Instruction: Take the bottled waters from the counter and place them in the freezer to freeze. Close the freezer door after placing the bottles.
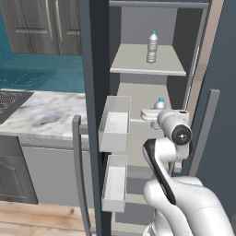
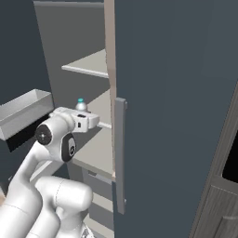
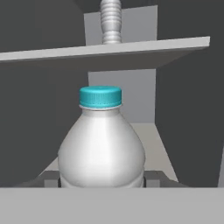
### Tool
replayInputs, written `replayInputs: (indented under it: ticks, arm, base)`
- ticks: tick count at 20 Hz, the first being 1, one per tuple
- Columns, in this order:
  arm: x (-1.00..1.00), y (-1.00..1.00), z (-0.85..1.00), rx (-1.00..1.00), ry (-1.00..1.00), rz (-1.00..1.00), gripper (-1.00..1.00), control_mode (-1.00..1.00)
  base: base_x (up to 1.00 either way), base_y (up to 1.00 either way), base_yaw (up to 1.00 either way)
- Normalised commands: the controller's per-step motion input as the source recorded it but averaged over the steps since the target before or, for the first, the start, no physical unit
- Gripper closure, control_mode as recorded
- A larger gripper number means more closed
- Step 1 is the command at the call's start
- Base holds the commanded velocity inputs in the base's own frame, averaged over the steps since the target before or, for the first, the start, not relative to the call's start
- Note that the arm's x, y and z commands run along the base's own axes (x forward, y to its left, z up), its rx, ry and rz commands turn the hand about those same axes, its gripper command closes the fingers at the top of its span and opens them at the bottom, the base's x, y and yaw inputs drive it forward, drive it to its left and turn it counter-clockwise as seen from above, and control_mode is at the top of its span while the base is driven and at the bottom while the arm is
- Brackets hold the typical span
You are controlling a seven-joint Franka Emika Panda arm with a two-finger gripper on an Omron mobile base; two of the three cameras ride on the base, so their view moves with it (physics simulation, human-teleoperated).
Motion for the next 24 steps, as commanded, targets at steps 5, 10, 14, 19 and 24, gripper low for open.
replayInputs:
  ticks: [5,10,14,19,24]
  arm:
    - [0.22,0.00,0.00,0.00,0.01,0.00,1.00,-1.00]
    - [0.37,0.00,0.07,0.00,0.12,0.00,1.00,-1.00]
    - [0.37,0.00,0.02,0.00,0.09,0.00,1.00,-1.00]
    - [0.49,0.00,-0.03,0.00,0.02,0.00,1.00,-1.00]
    - [0.30,-0.09,-0.04,0.00,-0.06,0.00,1.00,-1.00]
  base:
    - [0.00,0.00,0.00]
    - [0.00,0.00,0.00]
    - [0.00,0.00,0.00]
    - [0.00,0.00,0.00]
    - [0.00,0.00,0.00]
